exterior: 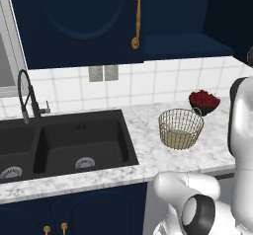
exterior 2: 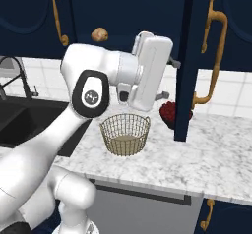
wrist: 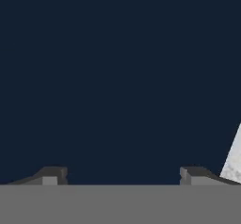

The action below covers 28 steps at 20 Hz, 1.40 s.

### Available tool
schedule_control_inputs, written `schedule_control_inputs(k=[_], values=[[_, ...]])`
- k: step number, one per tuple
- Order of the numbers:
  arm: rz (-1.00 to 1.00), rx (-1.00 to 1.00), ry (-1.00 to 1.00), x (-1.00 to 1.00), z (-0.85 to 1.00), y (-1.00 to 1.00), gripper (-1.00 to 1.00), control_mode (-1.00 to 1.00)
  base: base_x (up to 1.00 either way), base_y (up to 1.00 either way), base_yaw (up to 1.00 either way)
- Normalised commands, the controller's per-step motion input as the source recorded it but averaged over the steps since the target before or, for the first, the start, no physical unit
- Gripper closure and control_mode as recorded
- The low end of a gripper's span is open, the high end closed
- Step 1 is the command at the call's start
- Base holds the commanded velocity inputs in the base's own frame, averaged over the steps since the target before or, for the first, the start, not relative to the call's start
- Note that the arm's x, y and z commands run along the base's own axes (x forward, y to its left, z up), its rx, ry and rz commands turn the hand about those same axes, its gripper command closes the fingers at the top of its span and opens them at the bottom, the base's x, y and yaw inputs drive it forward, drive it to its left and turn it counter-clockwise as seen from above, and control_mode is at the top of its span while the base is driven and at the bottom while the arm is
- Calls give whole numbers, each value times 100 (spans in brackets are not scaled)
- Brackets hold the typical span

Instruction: Open the cabinet, pick up the bread from the cabinet and place it in the basket. Then move the basket to the dining counter.

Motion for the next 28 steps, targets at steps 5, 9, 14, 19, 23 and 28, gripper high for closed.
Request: schedule_control_inputs(k=[5,9,14,19,23,28], values=[[13,0,-40,-16,-44,85,-100,-100,0,0,0],[28,-6,-26,-9,-39,100,-100,-100,0,0,0],[50,-12,2,-14,7,100,-100,-100,0,0,0],[58,-23,20,-26,43,100,-100,-100,0,0,0],[44,-33,44,-5,73,100,-100,-100,0,0,0],[39,-34,34,-21,54,95,-100,-100,0,0,0]])
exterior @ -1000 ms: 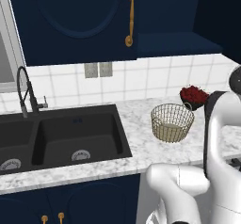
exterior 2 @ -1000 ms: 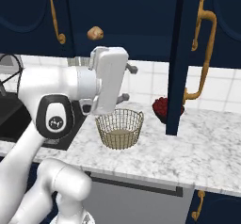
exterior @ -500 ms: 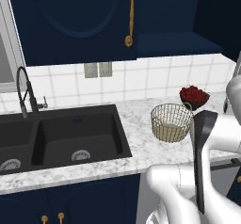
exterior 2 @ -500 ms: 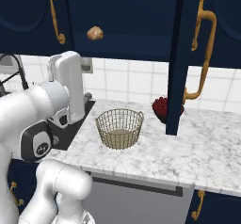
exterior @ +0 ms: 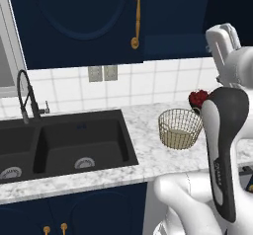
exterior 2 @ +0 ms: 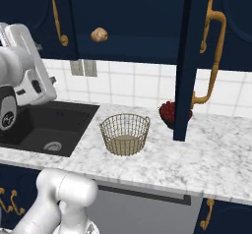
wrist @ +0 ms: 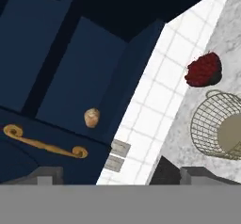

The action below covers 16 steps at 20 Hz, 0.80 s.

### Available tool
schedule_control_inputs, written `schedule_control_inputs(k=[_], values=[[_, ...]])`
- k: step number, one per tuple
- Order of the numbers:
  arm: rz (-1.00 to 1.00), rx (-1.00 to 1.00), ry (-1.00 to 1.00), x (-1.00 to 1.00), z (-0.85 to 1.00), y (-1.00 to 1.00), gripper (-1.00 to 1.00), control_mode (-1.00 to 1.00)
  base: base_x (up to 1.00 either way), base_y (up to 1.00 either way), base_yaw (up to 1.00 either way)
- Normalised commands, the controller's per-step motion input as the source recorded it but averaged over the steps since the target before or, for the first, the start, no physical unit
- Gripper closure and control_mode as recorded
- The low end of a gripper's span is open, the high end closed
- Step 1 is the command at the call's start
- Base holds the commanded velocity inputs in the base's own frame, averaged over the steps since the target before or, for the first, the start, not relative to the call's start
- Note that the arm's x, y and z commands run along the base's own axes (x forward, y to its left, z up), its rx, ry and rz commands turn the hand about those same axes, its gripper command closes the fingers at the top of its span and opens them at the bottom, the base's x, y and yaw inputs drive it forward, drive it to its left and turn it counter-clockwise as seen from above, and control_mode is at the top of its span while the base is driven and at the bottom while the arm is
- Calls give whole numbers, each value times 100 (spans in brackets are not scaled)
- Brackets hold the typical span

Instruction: Open the cabinet, pick up the bread from the cabinet and place it in the basket. Then move the basket to the dining counter.

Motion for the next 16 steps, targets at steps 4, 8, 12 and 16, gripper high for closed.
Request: schedule_control_inputs(k=[4,8,12,16], values=[[20,-49,19,-16,24,47,-100,-100,0,0,0],[25,-53,2,0,0,23,-100,-100,0,0,0],[39,-34,-9,32,0,43,-100,-100,0,0,0],[53,-28,-10,56,0,10,-100,-100,0,0,0]])
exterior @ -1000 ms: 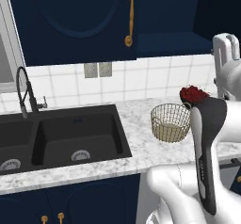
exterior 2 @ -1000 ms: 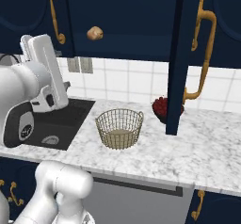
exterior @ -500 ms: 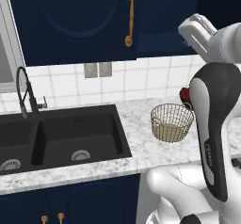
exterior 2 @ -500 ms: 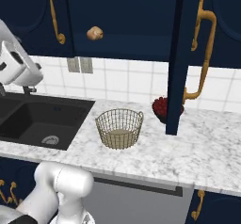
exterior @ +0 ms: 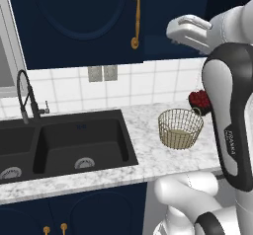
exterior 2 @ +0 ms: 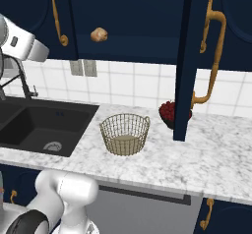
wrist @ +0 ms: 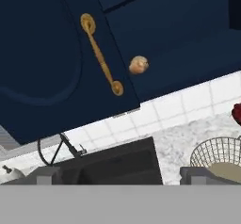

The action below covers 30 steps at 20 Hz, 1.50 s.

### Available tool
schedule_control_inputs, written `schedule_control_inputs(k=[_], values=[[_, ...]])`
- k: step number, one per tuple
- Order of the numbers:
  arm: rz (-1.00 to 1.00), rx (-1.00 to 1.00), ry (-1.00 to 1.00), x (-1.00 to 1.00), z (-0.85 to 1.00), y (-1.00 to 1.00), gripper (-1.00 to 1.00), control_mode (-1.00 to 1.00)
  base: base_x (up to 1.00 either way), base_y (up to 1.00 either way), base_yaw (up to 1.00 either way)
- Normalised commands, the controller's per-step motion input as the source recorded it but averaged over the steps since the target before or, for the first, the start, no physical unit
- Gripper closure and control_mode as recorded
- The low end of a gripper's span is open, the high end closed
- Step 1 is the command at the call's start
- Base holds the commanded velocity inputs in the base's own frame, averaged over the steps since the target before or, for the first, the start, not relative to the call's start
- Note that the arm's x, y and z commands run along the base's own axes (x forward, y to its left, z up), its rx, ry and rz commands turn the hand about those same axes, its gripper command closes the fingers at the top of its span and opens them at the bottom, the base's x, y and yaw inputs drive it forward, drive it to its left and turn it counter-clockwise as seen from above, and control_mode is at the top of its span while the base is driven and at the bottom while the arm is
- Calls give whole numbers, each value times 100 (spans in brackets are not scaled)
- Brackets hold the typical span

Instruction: Open the cabinet, pick up the bread from the cabinet and place it in the basket. Then move the basket to the dining counter.

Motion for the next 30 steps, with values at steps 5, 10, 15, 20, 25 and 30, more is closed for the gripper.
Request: schedule_control_inputs(k=[5,10,15,20,25,30], values=[[36,-28,-4,74,-3,45,-100,-100,0,0,0],[5,-29,0,67,5,76,-100,-100,0,0,0],[-2,-25,-1,82,-1,7,-100,-100,0,0,0],[-1,-13,-1,90,0,-7,-100,-100,0,0,0],[-1,-6,-2,59,-1,-16,-100,-100,0,0,0],[-7,-1,-4,67,0,-7,-100,-100,0,0,0]])
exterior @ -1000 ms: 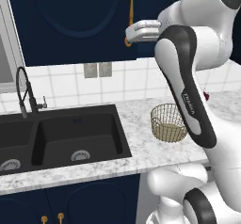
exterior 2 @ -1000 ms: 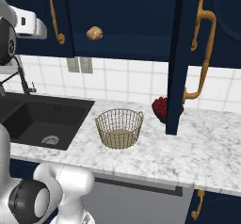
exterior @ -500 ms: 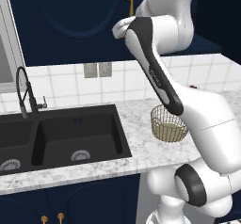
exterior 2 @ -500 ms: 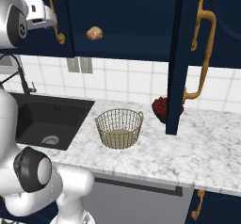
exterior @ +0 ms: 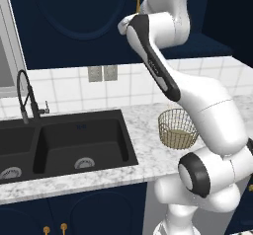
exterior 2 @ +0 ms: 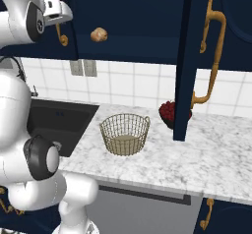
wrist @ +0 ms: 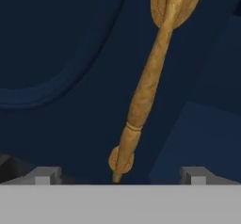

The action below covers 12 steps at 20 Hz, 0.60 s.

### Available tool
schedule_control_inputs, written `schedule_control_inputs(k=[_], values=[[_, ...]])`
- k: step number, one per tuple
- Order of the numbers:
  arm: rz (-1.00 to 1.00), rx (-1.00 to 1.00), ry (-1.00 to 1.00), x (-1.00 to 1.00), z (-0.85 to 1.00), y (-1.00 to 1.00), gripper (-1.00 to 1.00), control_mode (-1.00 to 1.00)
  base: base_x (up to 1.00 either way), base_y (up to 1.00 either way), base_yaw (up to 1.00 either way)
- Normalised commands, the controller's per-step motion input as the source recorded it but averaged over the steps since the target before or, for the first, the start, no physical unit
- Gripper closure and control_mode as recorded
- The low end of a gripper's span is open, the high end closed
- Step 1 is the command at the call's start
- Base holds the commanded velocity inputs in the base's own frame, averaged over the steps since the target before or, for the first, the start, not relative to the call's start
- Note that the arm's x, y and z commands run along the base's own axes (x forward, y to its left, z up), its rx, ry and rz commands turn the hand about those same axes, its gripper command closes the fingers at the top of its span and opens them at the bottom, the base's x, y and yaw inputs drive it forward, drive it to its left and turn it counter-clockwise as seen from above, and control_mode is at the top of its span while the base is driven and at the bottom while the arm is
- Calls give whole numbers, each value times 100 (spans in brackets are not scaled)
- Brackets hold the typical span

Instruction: Open the cabinet, pick up the bread from the cabinet and place it in the basket. Then move the basket to the dining counter.

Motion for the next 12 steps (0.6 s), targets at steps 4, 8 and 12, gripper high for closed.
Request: schedule_control_inputs(k=[4,8,12], values=[[-14,0,0,41,-3,-4,-100,-100,0,0,0],[-16,0,0,36,-3,0,-100,-100,0,0,0],[-13,0,-4,39,0,6,-100,-100,0,0,0]])
